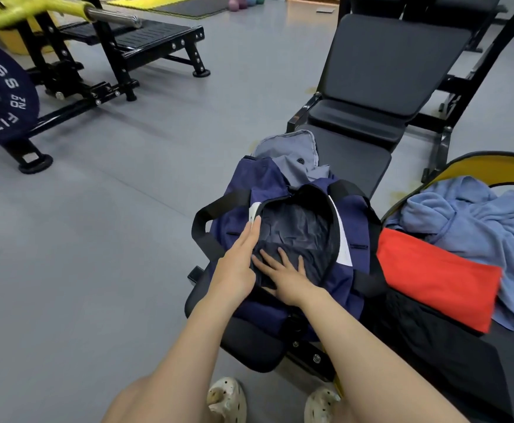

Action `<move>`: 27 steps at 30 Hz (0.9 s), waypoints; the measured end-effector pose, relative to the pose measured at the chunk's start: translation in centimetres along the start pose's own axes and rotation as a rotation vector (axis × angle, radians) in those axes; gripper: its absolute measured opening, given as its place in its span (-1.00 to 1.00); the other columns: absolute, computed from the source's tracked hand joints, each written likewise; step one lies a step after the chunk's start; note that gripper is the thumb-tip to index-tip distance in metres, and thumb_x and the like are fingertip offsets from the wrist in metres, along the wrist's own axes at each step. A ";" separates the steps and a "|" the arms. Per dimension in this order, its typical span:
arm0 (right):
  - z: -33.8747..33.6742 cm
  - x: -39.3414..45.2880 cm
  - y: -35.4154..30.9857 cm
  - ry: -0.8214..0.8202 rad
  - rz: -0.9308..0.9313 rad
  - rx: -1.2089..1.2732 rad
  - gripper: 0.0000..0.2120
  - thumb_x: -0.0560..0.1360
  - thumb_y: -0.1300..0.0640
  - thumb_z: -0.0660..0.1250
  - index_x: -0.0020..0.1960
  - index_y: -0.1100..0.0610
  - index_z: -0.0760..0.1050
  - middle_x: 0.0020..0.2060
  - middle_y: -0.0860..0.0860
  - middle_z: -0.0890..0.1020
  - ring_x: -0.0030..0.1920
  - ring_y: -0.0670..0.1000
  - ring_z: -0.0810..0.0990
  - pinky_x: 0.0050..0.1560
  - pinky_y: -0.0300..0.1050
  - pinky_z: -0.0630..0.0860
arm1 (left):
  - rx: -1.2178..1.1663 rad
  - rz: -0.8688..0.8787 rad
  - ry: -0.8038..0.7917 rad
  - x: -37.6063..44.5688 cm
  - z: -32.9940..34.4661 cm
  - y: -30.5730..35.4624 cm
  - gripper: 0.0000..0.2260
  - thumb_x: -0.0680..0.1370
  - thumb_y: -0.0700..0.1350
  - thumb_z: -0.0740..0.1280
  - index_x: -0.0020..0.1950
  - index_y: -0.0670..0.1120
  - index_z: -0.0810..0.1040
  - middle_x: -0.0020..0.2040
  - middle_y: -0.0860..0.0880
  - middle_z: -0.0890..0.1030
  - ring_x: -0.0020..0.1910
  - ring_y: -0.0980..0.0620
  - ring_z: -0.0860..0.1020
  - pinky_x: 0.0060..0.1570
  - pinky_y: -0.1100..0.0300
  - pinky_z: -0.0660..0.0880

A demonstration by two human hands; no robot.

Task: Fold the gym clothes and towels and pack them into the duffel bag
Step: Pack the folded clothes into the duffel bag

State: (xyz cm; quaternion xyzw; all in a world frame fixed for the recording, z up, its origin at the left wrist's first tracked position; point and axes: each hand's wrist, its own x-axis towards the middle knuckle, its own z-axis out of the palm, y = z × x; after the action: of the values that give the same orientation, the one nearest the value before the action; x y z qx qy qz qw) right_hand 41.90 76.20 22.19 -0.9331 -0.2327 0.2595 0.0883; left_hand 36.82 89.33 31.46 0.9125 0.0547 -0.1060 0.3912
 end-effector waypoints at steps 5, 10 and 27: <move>0.2 0.3 -0.5 -0.042 0.058 -0.094 -0.38 0.63 -0.14 0.05 0.53 -0.21 -0.26 0.53 -0.14 -0.27 0.50 0.12 -0.38 0.36 0.38 -0.36 | -0.003 0.087 0.002 -0.8 -0.4 0.6 -0.11 0.41 -0.50 0.02 0.49 0.33 -0.02 0.52 0.30 0.01 0.24 0.06 0.40 0.19 0.23 0.37; 0.4 0.3 -0.6 0.147 0.052 -0.047 -0.43 0.61 -0.26 -0.05 0.54 -0.21 -0.17 0.54 -0.13 -0.21 0.51 0.10 -0.37 0.37 0.34 -0.39 | 0.196 0.052 -0.056 0.0 -0.3 -0.7 -0.08 0.39 -0.49 0.07 0.50 0.29 -0.14 0.51 0.31 -0.19 -0.07 -0.05 0.51 -0.34 0.25 0.37; 0.6 -0.4 -1.1 0.241 0.136 -0.060 -0.39 0.58 -0.31 -0.05 0.55 -0.16 -0.11 0.56 -0.09 -0.09 0.54 0.09 -0.23 0.41 0.26 -0.36 | 0.064 0.031 -0.062 -0.1 0.9 -2.1 -0.05 0.42 -0.51 0.11 0.49 0.30 -0.21 0.53 0.26 -0.15 -0.14 -0.16 0.56 -0.33 0.13 0.41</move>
State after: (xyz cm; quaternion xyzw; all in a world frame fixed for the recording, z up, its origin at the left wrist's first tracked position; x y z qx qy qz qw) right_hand 40.83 76.95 22.13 -0.9734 -0.1642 0.1440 0.0695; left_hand 36.22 90.14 29.36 0.9216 0.0252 -0.1300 0.3649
